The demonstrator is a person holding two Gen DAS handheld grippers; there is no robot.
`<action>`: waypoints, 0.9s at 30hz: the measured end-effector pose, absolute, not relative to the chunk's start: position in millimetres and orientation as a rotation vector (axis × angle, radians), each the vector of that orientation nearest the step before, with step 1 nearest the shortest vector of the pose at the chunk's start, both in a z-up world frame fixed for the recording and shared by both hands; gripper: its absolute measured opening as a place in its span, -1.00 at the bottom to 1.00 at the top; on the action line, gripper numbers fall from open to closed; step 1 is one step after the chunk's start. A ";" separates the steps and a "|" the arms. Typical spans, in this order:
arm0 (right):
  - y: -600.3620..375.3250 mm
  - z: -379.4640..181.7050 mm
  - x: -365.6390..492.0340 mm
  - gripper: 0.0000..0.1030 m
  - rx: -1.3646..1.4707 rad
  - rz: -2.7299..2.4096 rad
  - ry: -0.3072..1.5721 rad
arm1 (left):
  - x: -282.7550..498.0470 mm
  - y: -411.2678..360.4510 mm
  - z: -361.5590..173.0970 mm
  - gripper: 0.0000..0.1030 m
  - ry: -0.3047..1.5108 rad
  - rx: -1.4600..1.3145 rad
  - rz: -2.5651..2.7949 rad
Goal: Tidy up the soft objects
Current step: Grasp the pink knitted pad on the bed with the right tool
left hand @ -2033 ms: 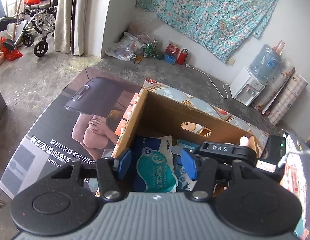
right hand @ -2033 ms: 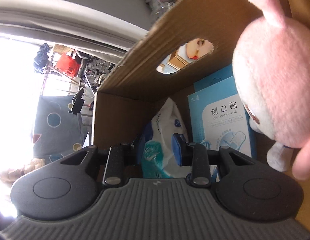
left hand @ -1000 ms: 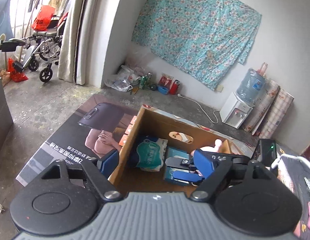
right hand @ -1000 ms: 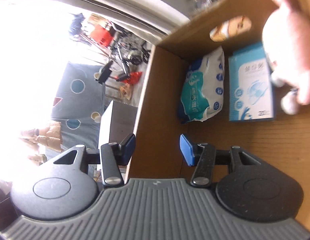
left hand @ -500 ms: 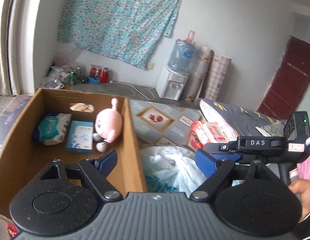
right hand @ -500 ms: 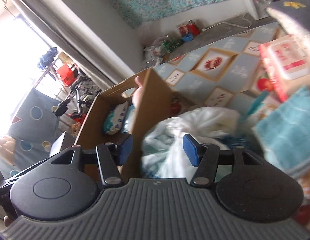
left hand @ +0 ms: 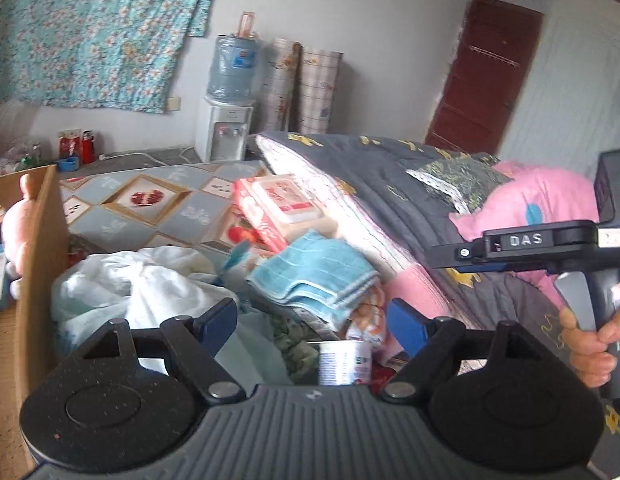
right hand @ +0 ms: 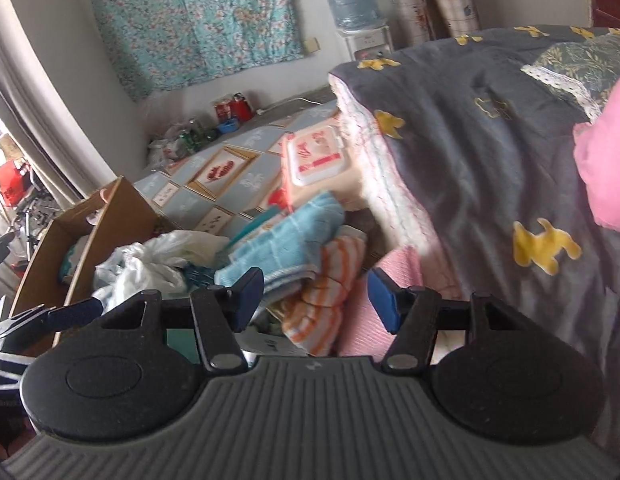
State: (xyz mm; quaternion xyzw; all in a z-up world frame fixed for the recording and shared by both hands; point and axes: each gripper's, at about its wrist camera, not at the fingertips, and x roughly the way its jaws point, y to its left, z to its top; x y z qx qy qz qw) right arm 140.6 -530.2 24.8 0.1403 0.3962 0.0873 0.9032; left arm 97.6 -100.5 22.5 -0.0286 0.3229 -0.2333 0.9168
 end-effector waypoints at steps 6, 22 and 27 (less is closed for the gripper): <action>-547.6 -11.2 155.8 0.06 0.274 0.122 0.899 | 88.0 -171.7 -14.6 0.44 0.605 0.181 -0.586; -569.3 -16.5 171.5 -0.50 0.486 0.269 0.997 | 92.9 -225.8 -57.7 0.28 0.553 0.360 -0.707; -573.3 -19.7 179.7 -0.50 0.596 0.323 1.010 | 94.5 -243.9 -67.0 0.28 0.513 0.428 -0.681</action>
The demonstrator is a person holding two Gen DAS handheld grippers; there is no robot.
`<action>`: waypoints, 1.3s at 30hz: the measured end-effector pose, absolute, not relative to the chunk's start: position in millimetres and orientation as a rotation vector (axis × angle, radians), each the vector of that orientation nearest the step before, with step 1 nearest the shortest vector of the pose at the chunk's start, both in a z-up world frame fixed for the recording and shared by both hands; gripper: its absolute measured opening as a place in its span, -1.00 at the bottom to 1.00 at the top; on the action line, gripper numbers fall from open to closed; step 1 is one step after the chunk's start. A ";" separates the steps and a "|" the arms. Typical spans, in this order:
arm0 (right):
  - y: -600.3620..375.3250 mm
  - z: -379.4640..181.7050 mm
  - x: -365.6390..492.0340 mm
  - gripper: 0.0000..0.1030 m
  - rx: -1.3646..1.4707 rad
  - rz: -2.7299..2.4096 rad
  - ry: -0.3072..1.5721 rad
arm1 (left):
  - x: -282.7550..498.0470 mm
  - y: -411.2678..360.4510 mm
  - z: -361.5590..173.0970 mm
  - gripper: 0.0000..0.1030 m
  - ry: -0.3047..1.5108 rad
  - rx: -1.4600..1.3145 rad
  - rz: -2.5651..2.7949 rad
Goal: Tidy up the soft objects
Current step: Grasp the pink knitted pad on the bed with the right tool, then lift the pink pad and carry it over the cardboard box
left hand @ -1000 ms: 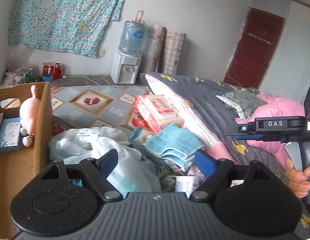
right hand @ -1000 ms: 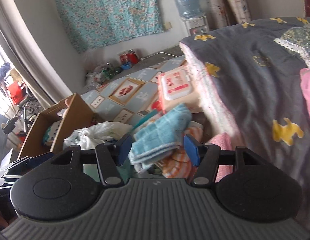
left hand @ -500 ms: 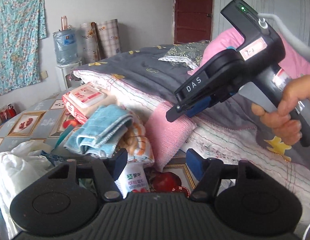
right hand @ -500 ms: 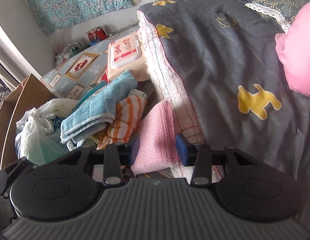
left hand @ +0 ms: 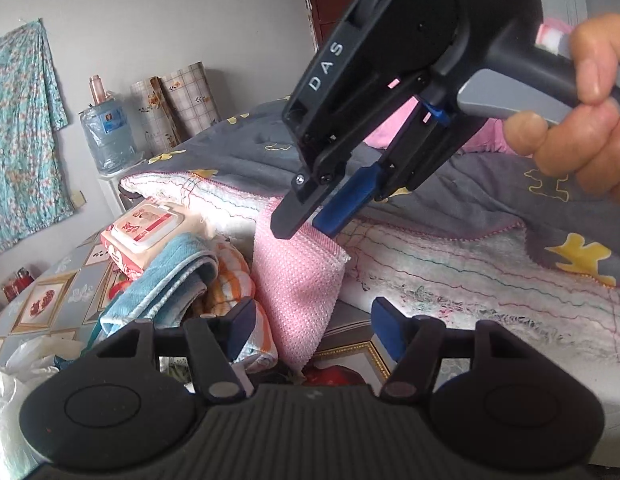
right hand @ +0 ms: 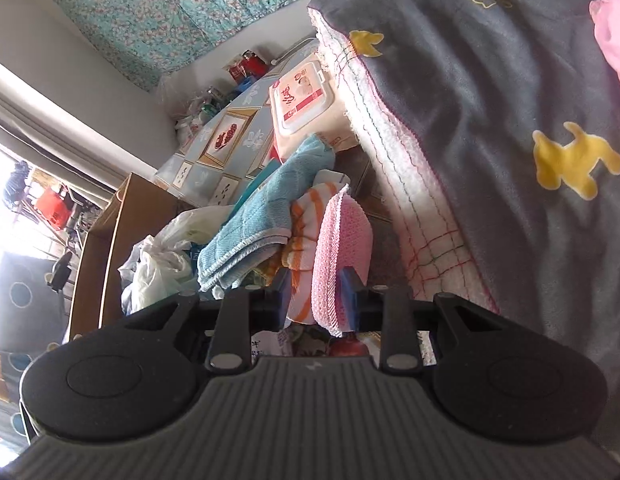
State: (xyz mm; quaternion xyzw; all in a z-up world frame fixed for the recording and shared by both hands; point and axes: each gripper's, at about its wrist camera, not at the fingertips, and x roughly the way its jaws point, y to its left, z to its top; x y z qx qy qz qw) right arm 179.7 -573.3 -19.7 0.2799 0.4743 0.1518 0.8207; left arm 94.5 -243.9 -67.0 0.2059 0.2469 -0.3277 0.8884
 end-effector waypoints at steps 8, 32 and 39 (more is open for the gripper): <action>-570.3 -25.8 186.3 -0.46 0.744 0.415 1.008 | 112.5 -263.3 -75.3 -0.15 0.520 0.475 -0.519; -560.2 34.7 149.9 -0.31 0.682 0.305 0.912 | 52.6 -233.9 -19.3 -0.41 0.325 0.391 -0.602; -511.5 92.0 131.0 -0.31 0.605 0.438 0.834 | 26.7 -193.6 20.3 -0.41 0.221 0.390 -0.490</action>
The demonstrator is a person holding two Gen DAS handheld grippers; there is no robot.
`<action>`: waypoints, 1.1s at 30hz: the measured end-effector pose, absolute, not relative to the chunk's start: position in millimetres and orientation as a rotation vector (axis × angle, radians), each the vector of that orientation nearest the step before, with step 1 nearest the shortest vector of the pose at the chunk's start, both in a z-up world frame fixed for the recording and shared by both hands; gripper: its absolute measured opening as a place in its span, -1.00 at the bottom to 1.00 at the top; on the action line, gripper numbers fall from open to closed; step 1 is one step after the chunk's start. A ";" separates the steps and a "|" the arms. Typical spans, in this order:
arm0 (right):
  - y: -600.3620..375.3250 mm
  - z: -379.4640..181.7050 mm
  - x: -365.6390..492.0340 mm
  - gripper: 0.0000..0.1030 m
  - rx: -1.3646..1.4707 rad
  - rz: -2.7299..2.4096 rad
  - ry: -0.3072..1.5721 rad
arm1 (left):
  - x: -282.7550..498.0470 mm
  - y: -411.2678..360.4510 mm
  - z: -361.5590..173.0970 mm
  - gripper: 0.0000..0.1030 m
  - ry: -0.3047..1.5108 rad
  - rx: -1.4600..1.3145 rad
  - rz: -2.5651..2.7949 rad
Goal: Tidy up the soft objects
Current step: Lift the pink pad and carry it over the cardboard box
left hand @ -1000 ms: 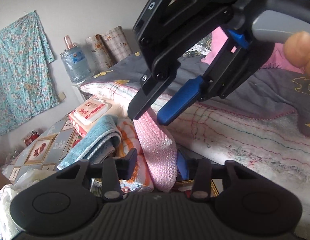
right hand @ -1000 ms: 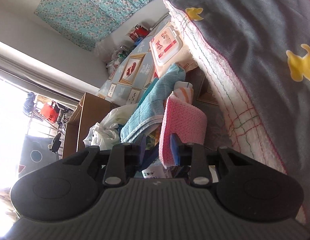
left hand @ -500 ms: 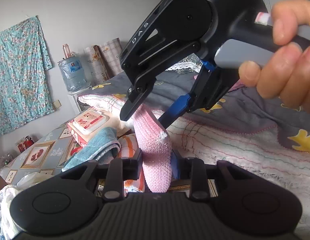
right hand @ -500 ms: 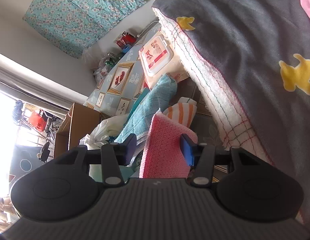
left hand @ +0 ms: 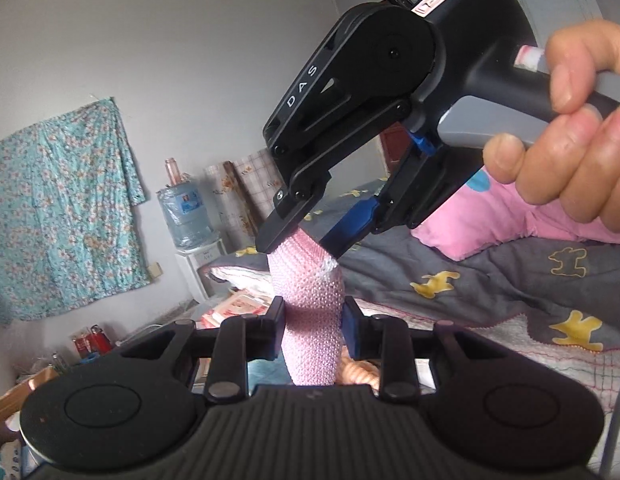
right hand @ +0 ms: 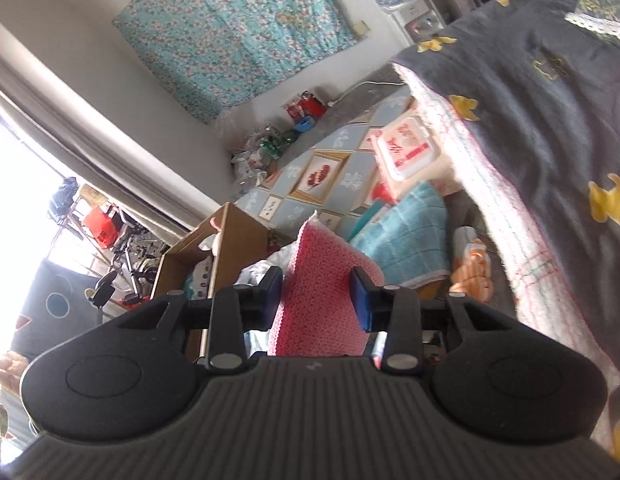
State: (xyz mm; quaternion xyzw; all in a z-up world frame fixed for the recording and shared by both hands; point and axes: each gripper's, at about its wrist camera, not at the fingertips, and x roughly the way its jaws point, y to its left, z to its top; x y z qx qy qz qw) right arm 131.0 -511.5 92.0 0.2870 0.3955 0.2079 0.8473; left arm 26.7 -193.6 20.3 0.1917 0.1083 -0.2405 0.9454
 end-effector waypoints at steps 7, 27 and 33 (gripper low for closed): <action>-407.9 128.8 159.6 -0.31 0.552 0.692 0.834 | 24.9 -115.9 52.9 -0.40 0.216 0.373 -0.252; -109.4 53.1 274.3 -0.24 0.433 0.956 1.244 | 128.1 103.5 25.5 -0.40 0.861 0.035 0.169; -149.6 59.3 294.4 -0.15 0.457 0.921 1.172 | 164.2 112.9 4.1 -0.38 1.000 -0.043 0.153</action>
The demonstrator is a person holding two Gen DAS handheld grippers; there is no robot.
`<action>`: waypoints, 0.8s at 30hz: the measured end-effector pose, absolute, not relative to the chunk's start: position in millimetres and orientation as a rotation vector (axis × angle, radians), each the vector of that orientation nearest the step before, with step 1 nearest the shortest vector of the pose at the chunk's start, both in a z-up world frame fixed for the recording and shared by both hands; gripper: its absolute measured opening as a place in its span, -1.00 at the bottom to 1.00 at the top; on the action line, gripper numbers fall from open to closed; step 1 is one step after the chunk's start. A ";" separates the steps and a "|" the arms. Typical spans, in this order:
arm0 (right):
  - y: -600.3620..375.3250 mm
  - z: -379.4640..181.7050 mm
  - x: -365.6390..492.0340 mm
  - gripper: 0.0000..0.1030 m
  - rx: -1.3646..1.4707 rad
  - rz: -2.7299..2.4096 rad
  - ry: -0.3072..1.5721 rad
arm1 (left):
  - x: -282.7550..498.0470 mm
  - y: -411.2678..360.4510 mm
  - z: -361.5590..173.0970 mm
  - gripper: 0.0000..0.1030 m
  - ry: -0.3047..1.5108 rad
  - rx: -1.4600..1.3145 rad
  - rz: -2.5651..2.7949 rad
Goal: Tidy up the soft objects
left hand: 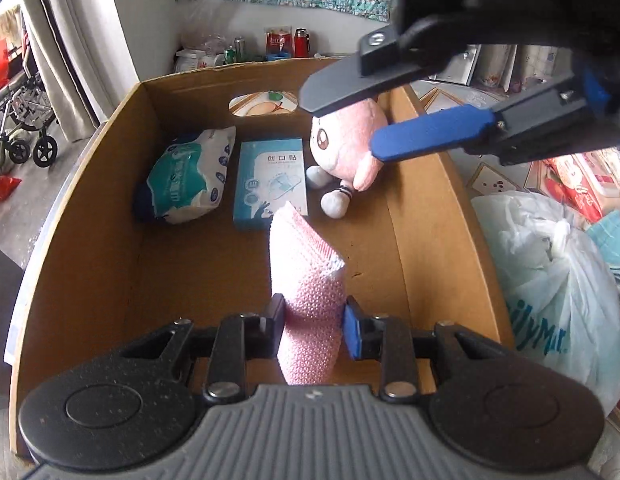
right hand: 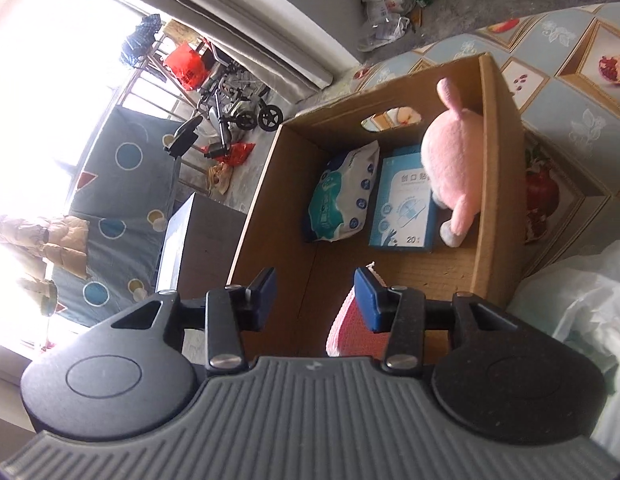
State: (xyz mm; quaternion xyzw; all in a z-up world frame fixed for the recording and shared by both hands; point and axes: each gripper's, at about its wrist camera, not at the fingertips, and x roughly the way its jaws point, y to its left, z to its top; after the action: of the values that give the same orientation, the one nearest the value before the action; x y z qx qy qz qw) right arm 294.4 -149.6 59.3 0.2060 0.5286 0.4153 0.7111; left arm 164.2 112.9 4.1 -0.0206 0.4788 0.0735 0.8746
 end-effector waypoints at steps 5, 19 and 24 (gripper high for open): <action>-183.2 54.7 301.9 -0.11 0.476 0.882 1.141 | 191.3 105.5 0.1 -0.29 1.029 -0.065 0.119; -223.1 47.3 296.0 -0.08 0.536 0.868 1.116 | 192.0 153.6 -16.4 -0.07 1.128 -0.353 0.147; -218.6 48.7 292.9 -0.07 0.539 0.885 1.115 | 192.7 178.7 -30.9 -0.08 1.184 -0.432 0.207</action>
State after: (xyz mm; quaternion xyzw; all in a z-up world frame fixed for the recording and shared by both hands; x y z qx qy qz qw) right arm 292.9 -218.6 48.7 0.2441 0.5054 0.4010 0.7240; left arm 192.7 178.7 -30.9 -0.2017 0.5527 0.0966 0.8028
